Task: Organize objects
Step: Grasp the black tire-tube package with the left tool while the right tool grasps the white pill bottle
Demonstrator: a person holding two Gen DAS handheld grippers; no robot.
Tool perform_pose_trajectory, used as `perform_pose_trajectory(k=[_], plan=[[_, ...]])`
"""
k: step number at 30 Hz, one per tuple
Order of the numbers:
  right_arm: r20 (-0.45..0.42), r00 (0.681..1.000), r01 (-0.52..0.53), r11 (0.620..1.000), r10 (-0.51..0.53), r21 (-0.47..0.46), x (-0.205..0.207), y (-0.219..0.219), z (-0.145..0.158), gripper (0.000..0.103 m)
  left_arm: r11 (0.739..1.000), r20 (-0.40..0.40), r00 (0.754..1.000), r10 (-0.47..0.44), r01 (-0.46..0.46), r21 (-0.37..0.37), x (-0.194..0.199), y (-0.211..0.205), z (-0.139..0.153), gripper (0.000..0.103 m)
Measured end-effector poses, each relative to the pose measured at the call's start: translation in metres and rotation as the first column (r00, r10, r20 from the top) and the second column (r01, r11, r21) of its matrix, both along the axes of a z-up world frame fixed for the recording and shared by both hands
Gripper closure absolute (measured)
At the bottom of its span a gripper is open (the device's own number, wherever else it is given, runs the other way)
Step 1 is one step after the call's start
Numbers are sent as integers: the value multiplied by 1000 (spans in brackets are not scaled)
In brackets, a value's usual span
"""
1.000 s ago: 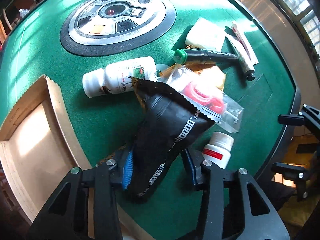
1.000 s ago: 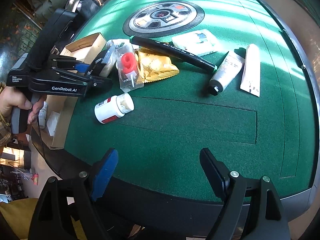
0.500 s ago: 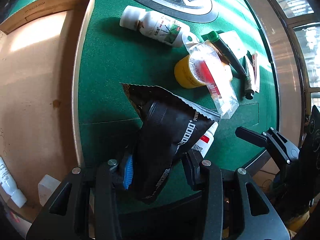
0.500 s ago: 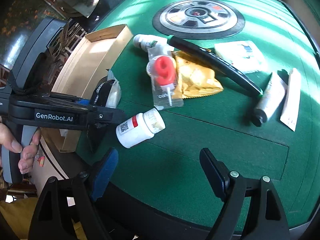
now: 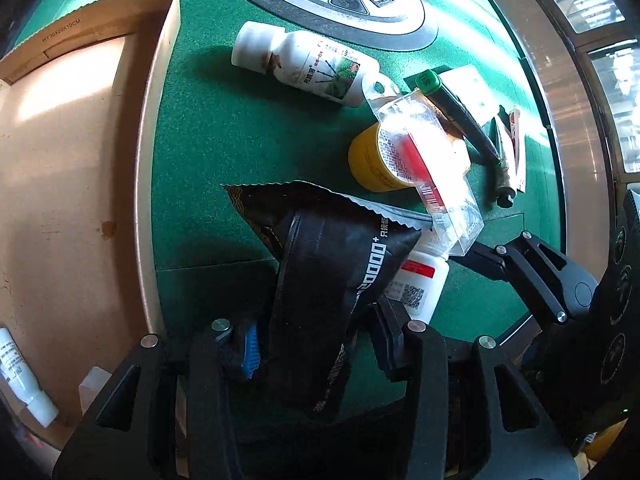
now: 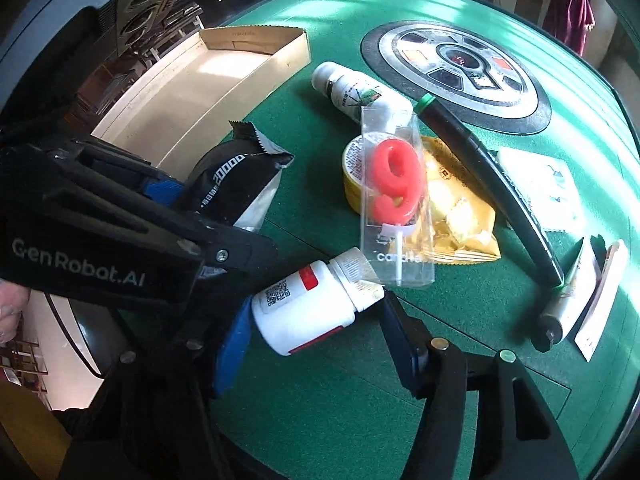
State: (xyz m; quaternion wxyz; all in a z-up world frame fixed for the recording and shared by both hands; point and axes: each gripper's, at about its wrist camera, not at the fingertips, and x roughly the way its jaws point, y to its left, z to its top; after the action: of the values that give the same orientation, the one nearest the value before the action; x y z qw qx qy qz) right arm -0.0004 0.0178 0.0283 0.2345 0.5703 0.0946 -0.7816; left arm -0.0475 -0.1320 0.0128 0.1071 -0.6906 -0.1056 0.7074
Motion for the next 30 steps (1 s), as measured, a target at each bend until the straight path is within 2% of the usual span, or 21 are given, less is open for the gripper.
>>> perform_pose_trajectory(k=[4, 8, 12, 13, 18, 19, 20, 21, 26, 30], plan=[[22, 999, 40, 999, -40, 24, 0, 21, 0, 40, 999, 4, 1000, -18, 18, -42, -1, 10, 0, 59], [38, 994, 102, 994, -103, 33, 5, 50, 0, 40, 998, 16, 999, -39, 40, -52, 10, 14, -1, 59], [51, 986, 156, 988, -156, 9, 8, 67, 0, 40, 997, -34, 997, -68, 67, -36, 21, 11, 0, 55], [51, 986, 161, 987, -161, 6, 8, 67, 0, 40, 996, -41, 996, -82, 81, -33, 22, 12, 0, 51], [38, 986, 162, 987, -163, 12, 10, 66, 1, 40, 989, -78, 989, -128, 122, -78, 28, 19, 1, 50], [38, 986, 164, 986, -164, 9, 10, 67, 1, 40, 989, -82, 989, -126, 119, -87, 29, 19, 1, 53], [37, 985, 166, 986, -166, 8, 10, 67, 1, 40, 987, -87, 988, -127, 118, -106, 30, 19, 1, 60], [35, 985, 169, 986, -169, 8, 10, 66, 1, 40, 988, -90, 988, -126, 117, -100, 31, 15, 1, 62], [29, 985, 170, 985, -169, -10, 8, 62, 4, 40, 998, -118, 991, -68, 67, -11, 36, 1, 11, 77], [33, 988, 155, 987, -153, -38, 5, 56, 10, 40, 999, -99, 994, -46, 45, -9, 37, -5, 21, 78]])
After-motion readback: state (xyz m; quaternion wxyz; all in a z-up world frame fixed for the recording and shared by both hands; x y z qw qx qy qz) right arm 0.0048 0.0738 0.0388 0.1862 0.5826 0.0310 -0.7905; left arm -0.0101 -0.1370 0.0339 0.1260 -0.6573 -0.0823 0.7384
